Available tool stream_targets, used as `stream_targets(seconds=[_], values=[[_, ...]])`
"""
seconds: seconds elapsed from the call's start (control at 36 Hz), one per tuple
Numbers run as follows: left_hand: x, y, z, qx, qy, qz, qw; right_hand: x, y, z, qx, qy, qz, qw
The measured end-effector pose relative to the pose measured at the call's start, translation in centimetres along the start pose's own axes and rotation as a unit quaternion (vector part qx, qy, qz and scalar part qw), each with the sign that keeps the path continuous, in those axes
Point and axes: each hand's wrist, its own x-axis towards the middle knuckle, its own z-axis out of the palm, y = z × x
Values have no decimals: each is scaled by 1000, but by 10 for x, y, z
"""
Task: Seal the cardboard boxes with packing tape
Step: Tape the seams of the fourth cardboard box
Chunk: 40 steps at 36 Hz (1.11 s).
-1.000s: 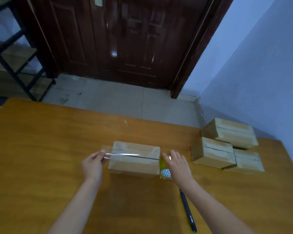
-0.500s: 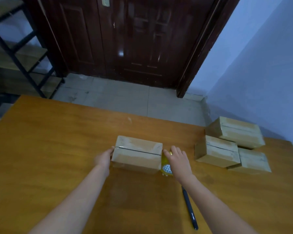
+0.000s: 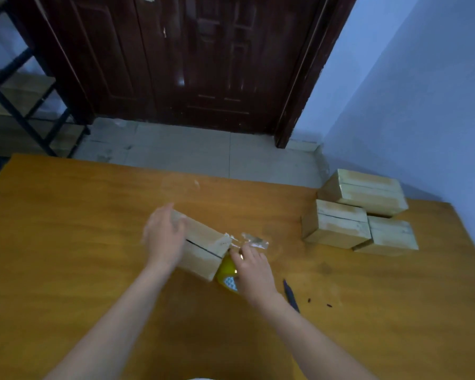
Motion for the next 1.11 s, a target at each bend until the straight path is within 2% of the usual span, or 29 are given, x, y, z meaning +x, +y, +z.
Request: stream_targets(seconds=[0.06, 0.08, 0.14, 0.19, 0.28, 0.36, 0.47, 0.67, 0.75, 0.83, 1.0, 1.06, 1.11], values=[[-23, 9, 16, 101, -67, 128, 984, -8, -18, 2, 37, -12, 8, 999], [-32, 9, 24, 146, -110, 160, 970, -11, -25, 1, 56, -23, 10, 998], [-44, -5, 37, 212, -160, 191, 945, -19, -30, 0, 89, -42, 2, 995], [-46, -18, 42, 240, -175, 215, 930, -28, -22, 1, 149, -70, 29, 986], [-39, -19, 44, 246, -184, 234, 922, -44, -7, 1, 258, -86, 114, 956], [-32, -14, 48, 244, -194, 253, 916, -52, -2, -3, 262, -90, 131, 952], [-30, -14, 49, 251, -199, 259, 911, -51, -2, -12, 157, -69, 84, 982], [-34, -13, 47, 233, -188, 269, 915, -53, 2, -5, 67, -139, 102, 983], [-42, -12, 47, 196, -126, 265, 936, -55, 4, 1, 90, -139, 105, 981], [-55, -10, 49, 218, -39, 310, 925, -54, 2, 4, 115, -126, 108, 979], [-86, -2, 54, 286, -82, 242, 924, -56, 13, 5, 187, -143, 110, 966], [-93, -7, 60, 280, -77, 220, 931, -60, 22, 1, 269, -150, 116, 944], [-96, -10, 63, 266, -67, 201, 940, -64, 36, 4, 333, -113, 168, 921]])
